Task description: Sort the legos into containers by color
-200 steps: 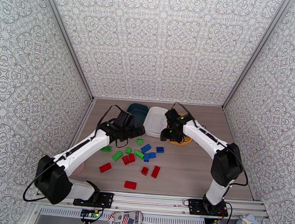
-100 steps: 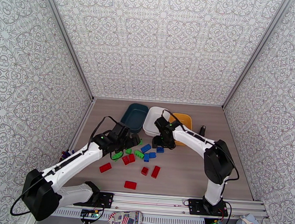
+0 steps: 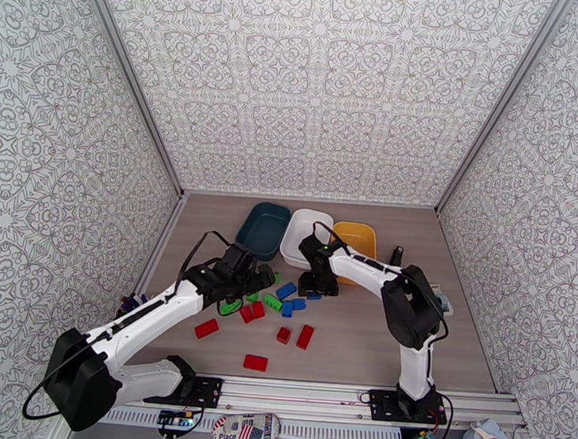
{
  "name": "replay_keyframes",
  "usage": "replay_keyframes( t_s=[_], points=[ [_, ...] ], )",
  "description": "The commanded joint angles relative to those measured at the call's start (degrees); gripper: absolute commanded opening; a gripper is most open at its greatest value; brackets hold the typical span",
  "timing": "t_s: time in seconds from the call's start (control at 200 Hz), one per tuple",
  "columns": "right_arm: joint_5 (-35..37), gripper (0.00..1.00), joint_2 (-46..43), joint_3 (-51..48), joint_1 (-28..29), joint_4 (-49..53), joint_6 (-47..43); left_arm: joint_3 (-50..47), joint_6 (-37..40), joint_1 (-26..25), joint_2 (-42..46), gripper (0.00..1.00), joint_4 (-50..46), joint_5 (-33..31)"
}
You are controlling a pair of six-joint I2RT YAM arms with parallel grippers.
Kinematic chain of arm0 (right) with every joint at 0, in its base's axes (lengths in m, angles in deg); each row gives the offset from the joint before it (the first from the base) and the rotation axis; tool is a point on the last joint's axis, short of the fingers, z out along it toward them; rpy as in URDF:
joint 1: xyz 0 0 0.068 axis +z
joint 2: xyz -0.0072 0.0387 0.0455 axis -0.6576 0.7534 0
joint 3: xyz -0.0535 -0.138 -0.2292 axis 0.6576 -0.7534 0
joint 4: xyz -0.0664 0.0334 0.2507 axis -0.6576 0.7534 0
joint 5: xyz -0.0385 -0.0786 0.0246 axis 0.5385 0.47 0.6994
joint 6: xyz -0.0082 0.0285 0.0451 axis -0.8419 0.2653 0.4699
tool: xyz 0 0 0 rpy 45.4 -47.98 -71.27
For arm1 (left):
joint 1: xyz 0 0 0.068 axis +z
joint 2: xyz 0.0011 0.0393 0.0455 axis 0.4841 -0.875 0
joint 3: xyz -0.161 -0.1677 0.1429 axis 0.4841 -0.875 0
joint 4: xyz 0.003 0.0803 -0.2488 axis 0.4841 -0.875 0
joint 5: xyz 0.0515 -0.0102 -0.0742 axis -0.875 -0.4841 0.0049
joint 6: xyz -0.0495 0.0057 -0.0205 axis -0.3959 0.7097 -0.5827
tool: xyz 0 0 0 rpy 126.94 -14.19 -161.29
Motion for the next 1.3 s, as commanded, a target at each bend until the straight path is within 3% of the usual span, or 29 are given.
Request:
replay_keyframes(
  t_s=[0.0, 0.285, 0.62, 0.78, 0.96, 1.295],
  points=[
    [1.5, 0.71, 2.2, 2.8, 0.5, 0.6, 0.7, 2.0, 0.2, -0.6, -0.6, 0.99, 0.8, -0.3],
    [2.7, 0.66, 4.5, 4.6, 0.5, 1.2, 0.6, 2.6, 0.3, -0.6, -1.3, 0.99, 0.5, -0.2],
    [3.2, 0.52, 5.9, 6.1, 0.5, 1.6, 0.5, 4.9, 1.3, -0.6, -3.5, 0.99, 0.1, 0.4],
    [3.2, 0.43, 3.5, 6.1, 0.4, 2.1, 0.7, 6.5, 2.2, -0.3, -5.2, 0.99, 0.5, 1.0],
    [3.3, 0.39, -1.7, 5.5, 0.0, 3.4, 0.6, 9.2, 3.2, 1.2, -7.9, 0.99, 2.2, 2.8],
    [3.5, 0.38, -9.5, 6.5, -10.1, 7.0, -2.0, 21.9, 8.4, 2.3, -18.6, 0.99, 5.6, 11.2]
  ],
)
